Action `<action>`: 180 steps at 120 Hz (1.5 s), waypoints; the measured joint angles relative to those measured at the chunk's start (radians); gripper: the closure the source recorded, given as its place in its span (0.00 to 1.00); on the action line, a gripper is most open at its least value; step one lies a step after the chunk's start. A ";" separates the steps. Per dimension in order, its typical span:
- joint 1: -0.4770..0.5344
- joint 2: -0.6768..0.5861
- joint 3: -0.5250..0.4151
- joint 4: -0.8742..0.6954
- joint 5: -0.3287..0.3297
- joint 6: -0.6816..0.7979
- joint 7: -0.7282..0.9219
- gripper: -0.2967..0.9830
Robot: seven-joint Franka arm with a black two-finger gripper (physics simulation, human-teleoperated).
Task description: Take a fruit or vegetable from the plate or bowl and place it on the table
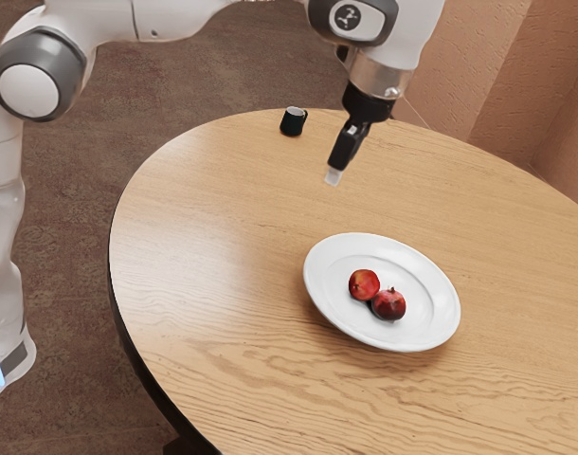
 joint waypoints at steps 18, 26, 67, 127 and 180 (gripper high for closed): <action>0.011 -0.001 -0.007 0.008 -0.079 0.011 0.011 0.23; 0.001 -0.002 -0.024 0.009 -0.106 0.016 0.015 0.23; 0.012 0.184 -0.030 0.049 -0.141 0.083 0.082 0.23; 0.012 0.330 -0.114 0.091 -0.142 0.188 0.204 0.23; 0.063 0.441 -0.123 0.142 -0.148 0.272 0.277 0.23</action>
